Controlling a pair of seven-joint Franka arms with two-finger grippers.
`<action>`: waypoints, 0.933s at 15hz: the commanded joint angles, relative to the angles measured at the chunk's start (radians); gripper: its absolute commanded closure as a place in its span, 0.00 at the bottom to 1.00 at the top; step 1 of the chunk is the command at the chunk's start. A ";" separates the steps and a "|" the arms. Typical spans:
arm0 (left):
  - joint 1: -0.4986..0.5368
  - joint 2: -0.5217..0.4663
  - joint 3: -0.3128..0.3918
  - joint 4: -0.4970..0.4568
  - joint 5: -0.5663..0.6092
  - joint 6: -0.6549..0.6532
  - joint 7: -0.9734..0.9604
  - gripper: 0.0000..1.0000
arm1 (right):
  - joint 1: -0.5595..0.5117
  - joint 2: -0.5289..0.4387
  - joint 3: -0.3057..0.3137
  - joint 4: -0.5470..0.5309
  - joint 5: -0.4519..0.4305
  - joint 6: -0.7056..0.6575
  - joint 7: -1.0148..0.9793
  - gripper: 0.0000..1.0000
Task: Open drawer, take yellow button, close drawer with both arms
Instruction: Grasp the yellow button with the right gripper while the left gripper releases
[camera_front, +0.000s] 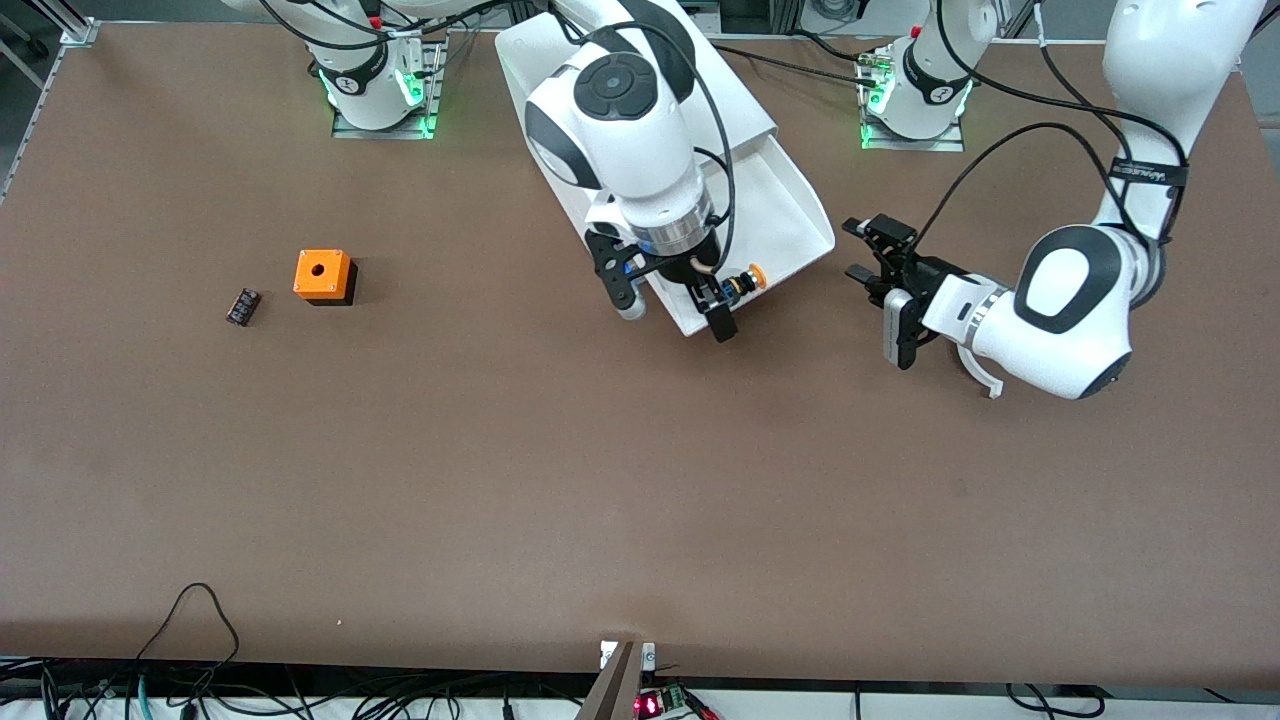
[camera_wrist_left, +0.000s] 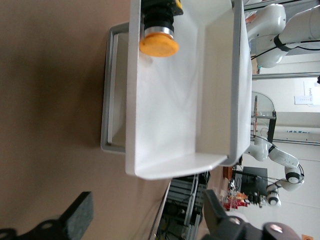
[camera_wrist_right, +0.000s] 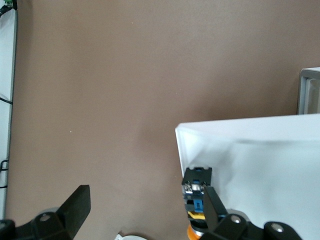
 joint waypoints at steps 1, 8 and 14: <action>0.000 -0.009 -0.001 0.121 0.085 -0.130 -0.164 0.00 | 0.040 0.031 -0.008 0.029 -0.051 -0.005 0.050 0.00; -0.017 -0.152 -0.021 0.235 0.261 -0.223 -0.603 0.00 | 0.064 0.049 -0.008 -0.020 -0.054 0.002 0.053 0.00; -0.093 -0.164 -0.023 0.379 0.554 -0.153 -0.645 0.00 | 0.069 0.046 -0.008 -0.026 -0.066 -0.001 0.041 0.40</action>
